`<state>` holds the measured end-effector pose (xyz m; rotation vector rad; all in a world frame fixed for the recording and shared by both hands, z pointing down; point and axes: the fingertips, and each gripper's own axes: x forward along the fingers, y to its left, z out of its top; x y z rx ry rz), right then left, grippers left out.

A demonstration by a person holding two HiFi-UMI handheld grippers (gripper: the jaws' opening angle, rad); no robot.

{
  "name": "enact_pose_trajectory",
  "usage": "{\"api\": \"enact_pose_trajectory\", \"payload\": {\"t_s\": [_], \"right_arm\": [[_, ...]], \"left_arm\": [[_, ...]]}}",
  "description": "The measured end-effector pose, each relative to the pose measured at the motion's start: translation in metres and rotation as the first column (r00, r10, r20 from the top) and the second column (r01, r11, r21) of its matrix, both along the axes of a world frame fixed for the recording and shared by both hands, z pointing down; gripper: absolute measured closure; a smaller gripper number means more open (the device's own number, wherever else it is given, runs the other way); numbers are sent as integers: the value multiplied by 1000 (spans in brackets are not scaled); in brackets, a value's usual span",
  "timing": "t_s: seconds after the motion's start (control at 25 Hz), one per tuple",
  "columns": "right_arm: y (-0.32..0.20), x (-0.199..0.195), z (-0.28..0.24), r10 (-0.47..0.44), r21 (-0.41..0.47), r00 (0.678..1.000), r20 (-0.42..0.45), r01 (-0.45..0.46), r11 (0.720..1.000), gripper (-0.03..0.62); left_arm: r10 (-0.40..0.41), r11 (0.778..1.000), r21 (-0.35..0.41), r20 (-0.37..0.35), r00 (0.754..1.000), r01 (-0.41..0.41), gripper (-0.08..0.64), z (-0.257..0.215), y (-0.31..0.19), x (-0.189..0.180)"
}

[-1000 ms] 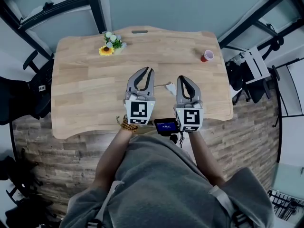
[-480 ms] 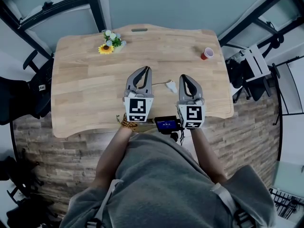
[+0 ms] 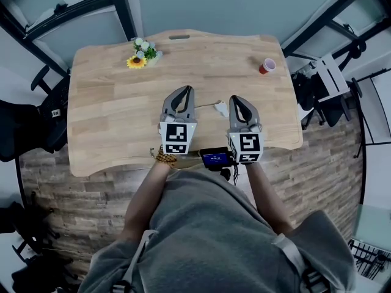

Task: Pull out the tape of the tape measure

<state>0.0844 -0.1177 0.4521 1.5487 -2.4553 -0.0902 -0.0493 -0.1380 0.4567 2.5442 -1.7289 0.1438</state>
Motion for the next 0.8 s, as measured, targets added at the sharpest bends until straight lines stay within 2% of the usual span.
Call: {"api": "enact_pose_trajectory", "payload": {"t_s": [0.8], "right_arm": [[-1,2,26,-17,-69,1000,1,17,997,581]], "left_arm": [[0,999,-49,-1,1000,0,545,17,-3,-4]]}}
